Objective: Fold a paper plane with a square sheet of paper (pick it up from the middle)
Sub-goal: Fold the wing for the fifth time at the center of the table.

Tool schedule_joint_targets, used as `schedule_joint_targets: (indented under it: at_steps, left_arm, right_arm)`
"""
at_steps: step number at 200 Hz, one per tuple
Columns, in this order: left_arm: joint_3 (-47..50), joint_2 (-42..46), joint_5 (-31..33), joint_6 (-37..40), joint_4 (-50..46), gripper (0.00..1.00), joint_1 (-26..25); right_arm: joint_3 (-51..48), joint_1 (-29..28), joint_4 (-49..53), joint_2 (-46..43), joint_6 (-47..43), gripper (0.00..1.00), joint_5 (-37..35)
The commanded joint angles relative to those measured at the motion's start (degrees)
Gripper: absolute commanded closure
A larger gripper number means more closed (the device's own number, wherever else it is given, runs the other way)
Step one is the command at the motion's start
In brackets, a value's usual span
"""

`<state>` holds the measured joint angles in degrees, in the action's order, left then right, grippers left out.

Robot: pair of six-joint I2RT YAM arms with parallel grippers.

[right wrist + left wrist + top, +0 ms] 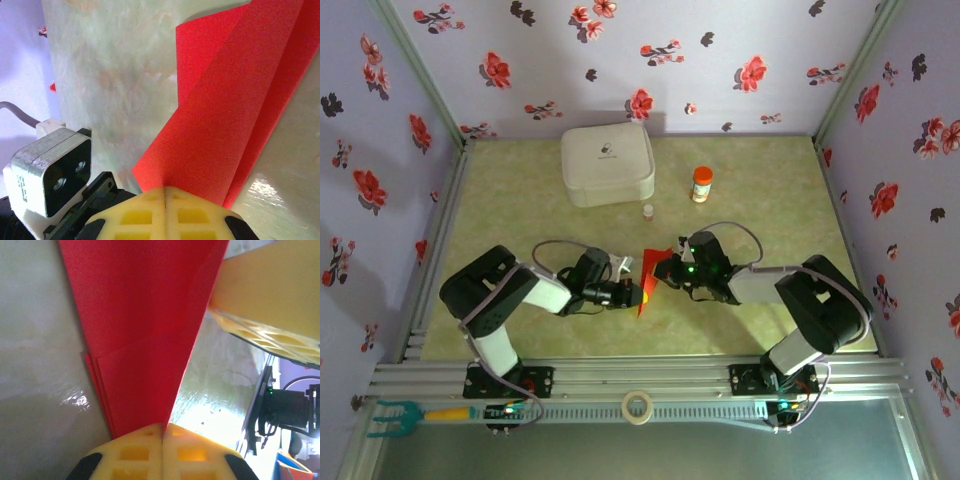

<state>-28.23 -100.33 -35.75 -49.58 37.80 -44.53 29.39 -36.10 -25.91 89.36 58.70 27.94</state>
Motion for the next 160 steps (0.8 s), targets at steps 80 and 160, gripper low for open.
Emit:
schedule_joint_targets:
  at_steps: [80, 160]
  left_arm:
    - [2.12, -2.36, -0.90, -5.09, 3.72, 1.00, 2.03]
    - [0.63, -4.10, -0.46, -5.81, -0.31, 1.00, 2.41]
  right_arm:
    - [3.57, 1.37, -1.66, 4.70, -1.29, 0.94, 2.93]
    - [4.72, 2.35, -3.96, 8.17, -0.95, 0.94, 4.98]
